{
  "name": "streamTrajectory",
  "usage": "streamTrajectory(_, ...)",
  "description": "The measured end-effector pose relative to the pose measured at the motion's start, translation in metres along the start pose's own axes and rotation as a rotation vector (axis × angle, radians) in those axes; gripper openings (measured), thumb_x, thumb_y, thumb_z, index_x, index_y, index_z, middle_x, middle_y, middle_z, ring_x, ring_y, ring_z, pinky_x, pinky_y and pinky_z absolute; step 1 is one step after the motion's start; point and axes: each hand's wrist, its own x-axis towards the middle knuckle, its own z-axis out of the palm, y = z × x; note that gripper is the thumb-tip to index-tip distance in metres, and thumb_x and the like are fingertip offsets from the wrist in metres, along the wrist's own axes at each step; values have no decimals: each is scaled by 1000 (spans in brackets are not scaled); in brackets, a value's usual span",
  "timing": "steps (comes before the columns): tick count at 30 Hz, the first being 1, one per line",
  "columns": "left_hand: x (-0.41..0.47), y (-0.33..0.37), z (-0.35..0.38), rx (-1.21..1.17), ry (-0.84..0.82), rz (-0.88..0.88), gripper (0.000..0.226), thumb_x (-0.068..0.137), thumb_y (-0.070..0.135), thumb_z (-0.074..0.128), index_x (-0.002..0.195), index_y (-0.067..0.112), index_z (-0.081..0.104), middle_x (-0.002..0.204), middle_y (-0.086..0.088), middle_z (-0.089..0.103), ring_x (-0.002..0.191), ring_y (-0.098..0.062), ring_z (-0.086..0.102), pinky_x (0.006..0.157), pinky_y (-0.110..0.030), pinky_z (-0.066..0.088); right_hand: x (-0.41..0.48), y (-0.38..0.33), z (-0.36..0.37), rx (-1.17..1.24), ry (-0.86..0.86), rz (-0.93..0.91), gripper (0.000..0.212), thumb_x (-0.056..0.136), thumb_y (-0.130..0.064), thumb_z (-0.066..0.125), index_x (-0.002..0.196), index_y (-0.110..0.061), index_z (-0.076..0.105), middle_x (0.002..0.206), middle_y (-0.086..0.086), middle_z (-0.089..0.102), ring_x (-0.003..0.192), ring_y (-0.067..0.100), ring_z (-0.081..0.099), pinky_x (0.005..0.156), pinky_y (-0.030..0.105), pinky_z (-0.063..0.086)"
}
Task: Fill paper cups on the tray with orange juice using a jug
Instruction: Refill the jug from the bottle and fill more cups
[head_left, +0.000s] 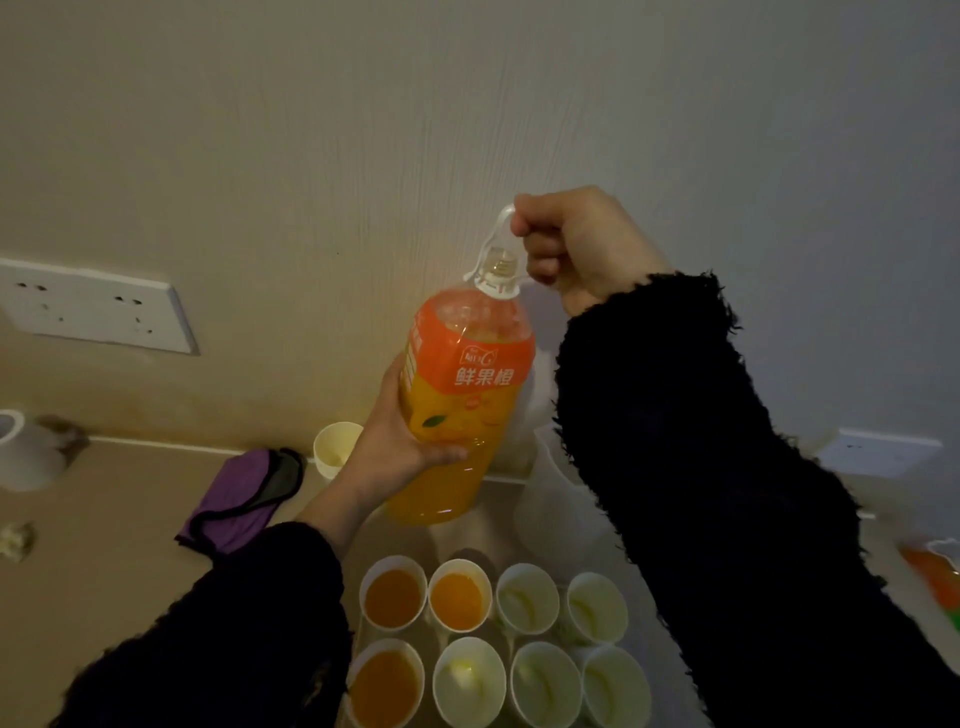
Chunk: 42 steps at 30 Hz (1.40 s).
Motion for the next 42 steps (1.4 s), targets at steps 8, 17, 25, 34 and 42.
streamTrajectory(8,0,19,1,53,-35,9,101,46,34,91,130,33,34,121,7,53,110,-19,53,90,-42,47,-19,0,-27,82,115,-16,35,94,-11,48,60,-11,50,34,-11,34,33,4,29,45,19,25)
streamTrajectory(17,-4,42,20,229,42,98,100,44,19,90,131,21,39,113,4,53,100,-17,50,78,-30,39,-84,74,4,-836,477,-261,30,91,-24,54,120,-17,58,120,5,62,119,26,50,102,36,31)
streamTrajectory(25,-8,31,26,490,-12,24,106,41,14,91,133,21,39,115,-2,56,102,-26,55,85,-44,50,-98,129,2,-872,471,-130,66,84,-37,66,140,-15,37,142,5,45,135,24,34,112,40,22)
streamTrajectory(34,2,16,30,794,-63,-38,117,36,23,93,138,23,35,122,-7,54,110,-33,52,89,-51,48,-98,163,-11,-798,348,26,57,92,-41,54,136,-12,32,141,5,41,133,21,33,110,32,22)
streamTrajectory(42,8,15,29,947,-120,-78,115,44,22,91,142,22,32,130,-8,51,117,-33,48,95,-50,43,-87,186,-10,-709,295,138,66,91,-45,55,140,-10,27,144,6,39,134,22,32,112,36,28)
